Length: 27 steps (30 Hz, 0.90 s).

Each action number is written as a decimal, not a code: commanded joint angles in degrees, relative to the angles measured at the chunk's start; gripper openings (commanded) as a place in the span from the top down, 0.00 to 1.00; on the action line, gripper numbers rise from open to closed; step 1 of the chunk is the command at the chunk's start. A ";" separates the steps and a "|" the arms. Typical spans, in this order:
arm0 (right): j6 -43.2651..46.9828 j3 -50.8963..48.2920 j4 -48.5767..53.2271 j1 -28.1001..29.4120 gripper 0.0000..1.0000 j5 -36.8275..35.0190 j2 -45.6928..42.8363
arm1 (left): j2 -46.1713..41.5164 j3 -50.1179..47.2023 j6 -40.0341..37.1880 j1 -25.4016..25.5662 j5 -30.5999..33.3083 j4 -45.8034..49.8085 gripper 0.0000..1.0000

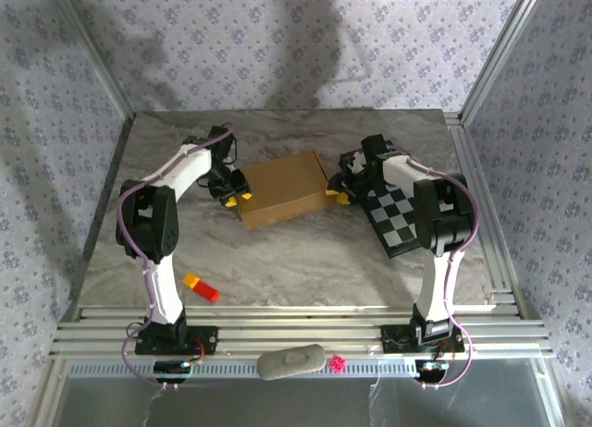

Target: Fold the paper box

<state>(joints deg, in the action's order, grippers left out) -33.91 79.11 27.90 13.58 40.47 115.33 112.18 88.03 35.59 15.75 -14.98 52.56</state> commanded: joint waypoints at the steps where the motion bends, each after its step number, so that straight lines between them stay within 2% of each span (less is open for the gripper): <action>1: -1.65 0.32 -0.93 1.27 0.61 4.37 -1.16 | 1.37 -0.40 0.18 0.37 -1.80 1.06 0.61; 9: -1.27 -0.04 -0.11 1.14 0.68 3.43 -1.47 | 1.26 -0.14 0.09 0.35 -1.98 1.48 0.61; 18: 7.51 3.63 2.66 0.83 0.75 -2.78 1.23 | 0.84 -0.05 -0.26 0.34 -1.59 2.13 0.61; 24: 10.49 3.26 1.81 0.91 0.87 -5.49 1.64 | 1.02 0.08 -0.42 0.29 -1.41 2.37 0.61; 27: 11.09 2.56 1.60 1.01 0.89 -6.87 1.50 | 1.18 0.34 -0.56 0.27 -1.36 2.63 0.61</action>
<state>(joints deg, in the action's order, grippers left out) -24.84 81.28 28.86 13.87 36.73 115.92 112.18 88.03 35.57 15.42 -14.98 52.99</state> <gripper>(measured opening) 0.111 0.391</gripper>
